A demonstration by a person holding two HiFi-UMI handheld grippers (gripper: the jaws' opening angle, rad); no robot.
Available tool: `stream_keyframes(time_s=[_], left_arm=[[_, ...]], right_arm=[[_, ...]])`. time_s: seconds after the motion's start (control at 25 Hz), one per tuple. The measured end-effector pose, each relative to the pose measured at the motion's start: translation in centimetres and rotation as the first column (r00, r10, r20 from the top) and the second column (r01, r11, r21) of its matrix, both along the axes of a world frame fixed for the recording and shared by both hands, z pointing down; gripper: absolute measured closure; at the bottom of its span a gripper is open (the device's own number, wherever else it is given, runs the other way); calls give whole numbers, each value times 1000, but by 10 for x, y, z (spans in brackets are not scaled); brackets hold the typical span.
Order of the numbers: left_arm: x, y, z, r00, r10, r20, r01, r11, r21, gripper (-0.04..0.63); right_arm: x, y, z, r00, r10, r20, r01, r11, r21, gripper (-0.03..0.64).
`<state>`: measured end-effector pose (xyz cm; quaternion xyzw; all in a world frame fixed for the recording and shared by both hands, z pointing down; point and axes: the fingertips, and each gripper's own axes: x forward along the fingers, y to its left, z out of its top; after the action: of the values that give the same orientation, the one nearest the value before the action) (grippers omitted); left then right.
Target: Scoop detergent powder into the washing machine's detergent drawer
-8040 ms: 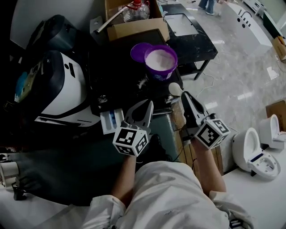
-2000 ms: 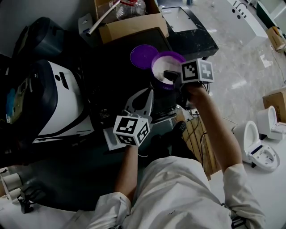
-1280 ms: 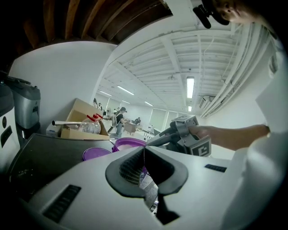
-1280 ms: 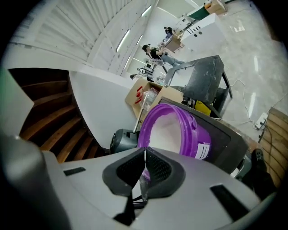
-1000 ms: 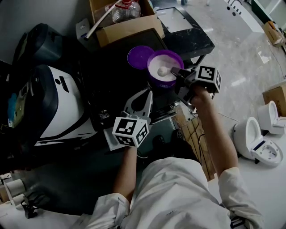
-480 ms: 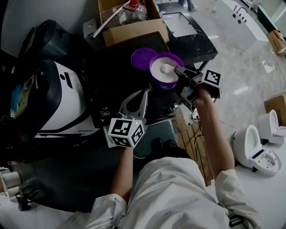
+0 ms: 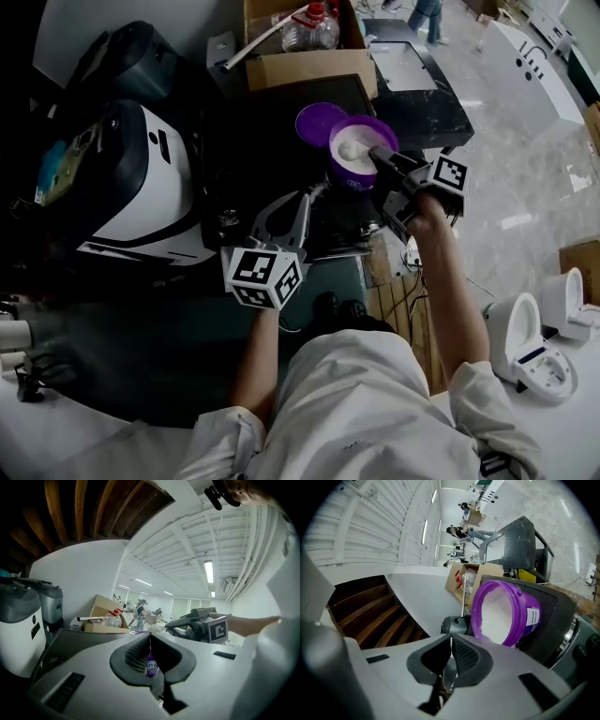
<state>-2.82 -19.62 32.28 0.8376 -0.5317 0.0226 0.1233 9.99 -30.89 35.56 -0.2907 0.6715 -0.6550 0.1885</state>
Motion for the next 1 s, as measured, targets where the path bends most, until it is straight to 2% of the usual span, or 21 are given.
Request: stream_keyframes(time_s=[0.28, 0.52, 0.84, 1.0], left_arm=[[-20, 29, -5, 993, -117, -2, 117, 993, 7, 575], [-39, 59, -5, 975, -223, 4, 223, 975, 2, 575], [-66, 101, 1, 935, -353, 6, 354, 935, -9, 575], [-76, 123, 7, 907, -421, 6, 421, 907, -24, 575]], right_arm=[[-34, 17, -9, 993, -122, 8, 121, 992, 18, 607], [-65, 34, -17, 975, -220, 33, 219, 975, 39, 607], [-118, 72, -17, 918, -397, 25, 394, 917, 68, 607], [-137, 89, -11, 885, -466, 18, 464, 884, 63, 607]])
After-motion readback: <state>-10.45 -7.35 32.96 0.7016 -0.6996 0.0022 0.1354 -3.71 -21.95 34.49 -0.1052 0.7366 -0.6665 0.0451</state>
